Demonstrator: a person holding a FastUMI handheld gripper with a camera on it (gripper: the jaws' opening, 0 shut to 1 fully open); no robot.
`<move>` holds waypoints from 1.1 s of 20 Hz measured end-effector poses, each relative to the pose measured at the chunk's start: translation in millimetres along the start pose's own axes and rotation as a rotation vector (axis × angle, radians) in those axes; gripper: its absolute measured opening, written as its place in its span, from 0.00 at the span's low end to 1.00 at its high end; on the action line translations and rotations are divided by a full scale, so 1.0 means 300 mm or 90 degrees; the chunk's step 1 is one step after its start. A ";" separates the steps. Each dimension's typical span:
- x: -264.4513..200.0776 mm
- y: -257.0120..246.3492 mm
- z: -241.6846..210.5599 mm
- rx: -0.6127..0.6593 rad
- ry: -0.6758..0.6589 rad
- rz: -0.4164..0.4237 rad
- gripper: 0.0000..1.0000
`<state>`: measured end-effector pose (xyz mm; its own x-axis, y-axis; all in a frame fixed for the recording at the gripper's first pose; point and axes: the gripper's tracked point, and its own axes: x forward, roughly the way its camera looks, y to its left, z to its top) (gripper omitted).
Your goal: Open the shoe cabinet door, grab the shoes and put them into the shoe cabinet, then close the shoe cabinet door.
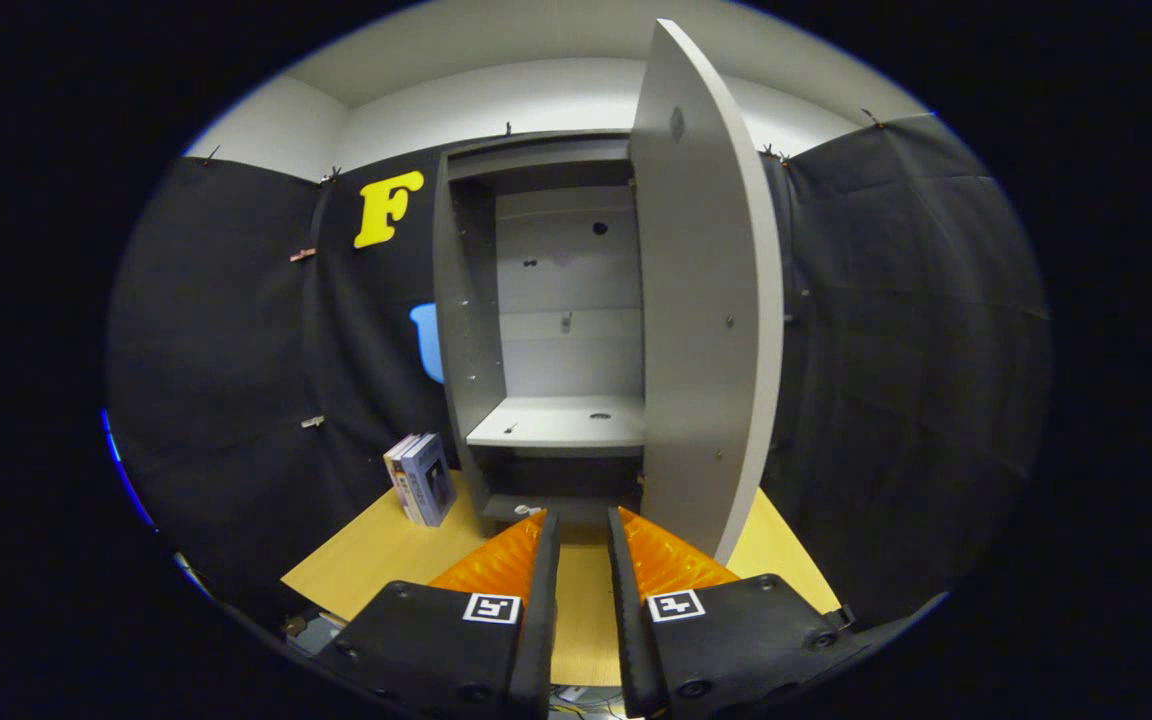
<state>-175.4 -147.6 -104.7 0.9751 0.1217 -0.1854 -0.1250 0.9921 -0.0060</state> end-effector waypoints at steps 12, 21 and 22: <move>0.310 0.266 -0.600 0.014 0.177 0.043 0.32; 0.482 0.310 -0.999 0.000 0.318 0.013 0.32; 0.493 0.306 -1.040 -0.003 0.330 0.010 0.32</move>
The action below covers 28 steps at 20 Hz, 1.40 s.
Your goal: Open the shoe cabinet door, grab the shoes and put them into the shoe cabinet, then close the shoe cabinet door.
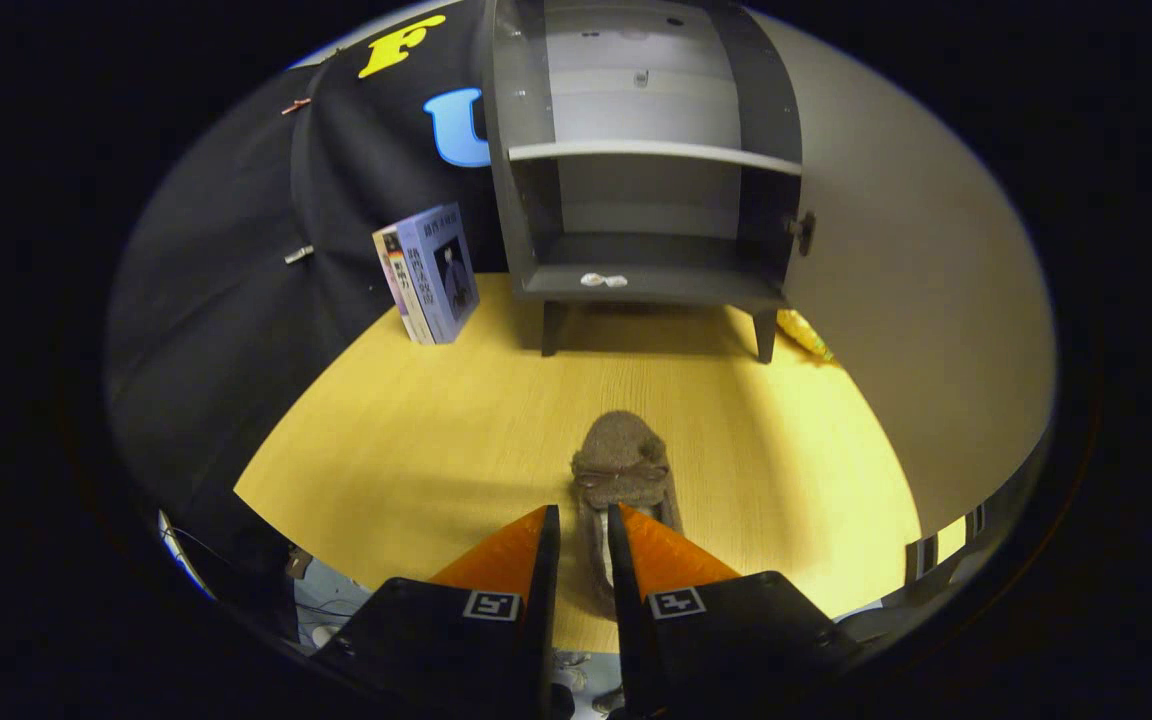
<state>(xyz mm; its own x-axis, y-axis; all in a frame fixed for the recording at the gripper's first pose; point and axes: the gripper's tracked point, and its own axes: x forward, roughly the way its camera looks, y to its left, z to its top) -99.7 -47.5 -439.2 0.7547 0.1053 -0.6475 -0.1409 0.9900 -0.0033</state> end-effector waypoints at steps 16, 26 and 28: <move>0.304 -0.003 -0.167 -0.023 0.099 -0.037 0.32; 0.422 -0.016 -0.117 0.000 0.086 -0.055 0.32; 0.429 -0.033 -0.108 0.005 0.081 -0.067 0.31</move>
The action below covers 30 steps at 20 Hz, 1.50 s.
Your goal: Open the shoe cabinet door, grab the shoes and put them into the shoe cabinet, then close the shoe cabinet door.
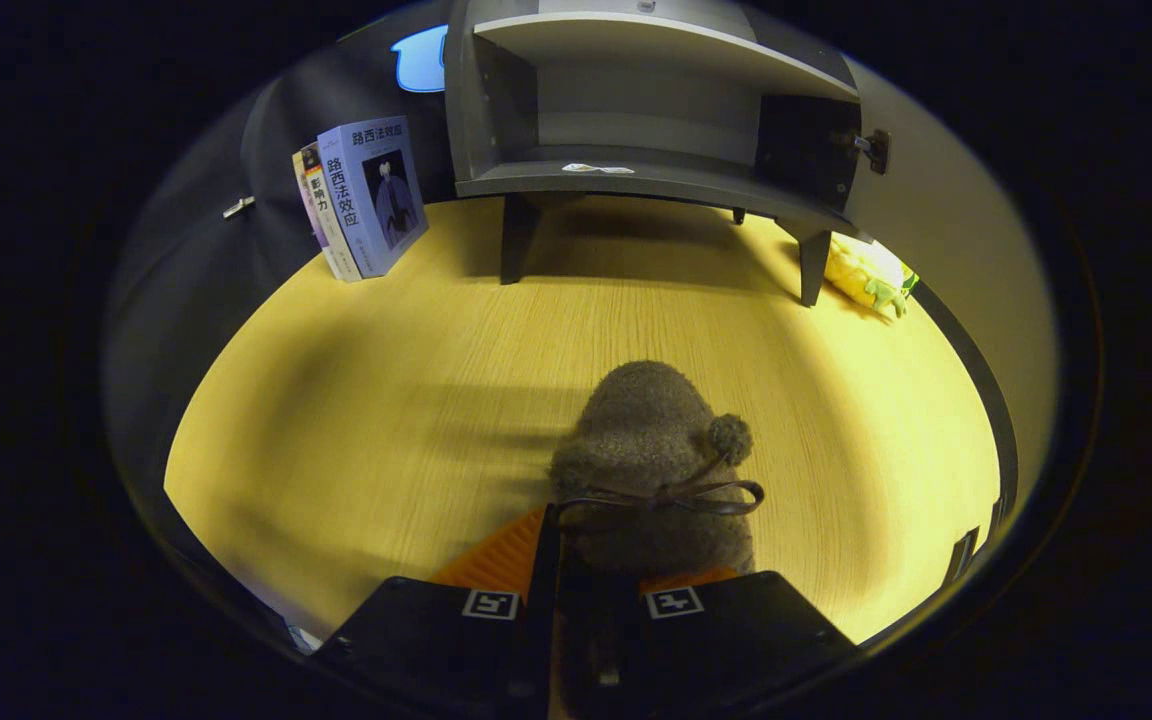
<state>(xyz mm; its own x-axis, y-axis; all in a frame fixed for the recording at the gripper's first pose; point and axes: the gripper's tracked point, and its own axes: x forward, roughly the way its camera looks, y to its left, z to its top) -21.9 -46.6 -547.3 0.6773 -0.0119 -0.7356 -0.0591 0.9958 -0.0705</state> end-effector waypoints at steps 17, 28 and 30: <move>-0.018 -0.005 0.001 -0.003 0.000 -0.013 0.05; -0.478 -0.070 0.283 0.008 -0.057 0.048 0.05; -0.584 -0.088 0.379 -0.005 -0.093 0.058 0.05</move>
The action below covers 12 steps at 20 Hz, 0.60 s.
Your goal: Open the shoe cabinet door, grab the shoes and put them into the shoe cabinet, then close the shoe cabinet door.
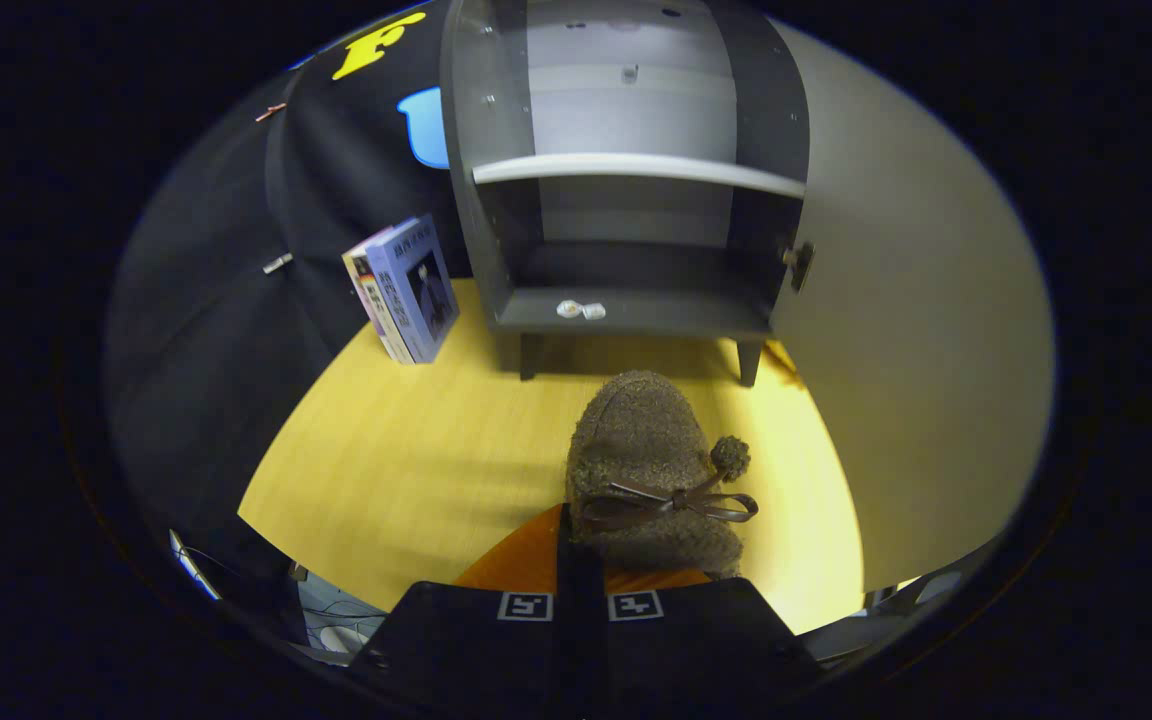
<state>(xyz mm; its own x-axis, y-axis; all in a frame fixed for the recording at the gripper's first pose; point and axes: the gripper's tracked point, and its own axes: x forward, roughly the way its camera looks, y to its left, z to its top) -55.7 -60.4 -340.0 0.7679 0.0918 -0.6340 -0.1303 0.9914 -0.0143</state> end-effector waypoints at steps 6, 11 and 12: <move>-0.162 -0.011 0.320 -0.022 -0.082 0.024 0.05; -0.185 -0.033 0.511 -0.027 -0.111 0.016 0.05; -0.170 -0.041 0.561 -0.033 -0.116 0.009 0.05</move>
<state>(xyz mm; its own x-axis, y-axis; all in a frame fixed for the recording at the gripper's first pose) 12.2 -61.6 -177.5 0.8659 0.1251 -0.4842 -0.1698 0.9842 -0.0494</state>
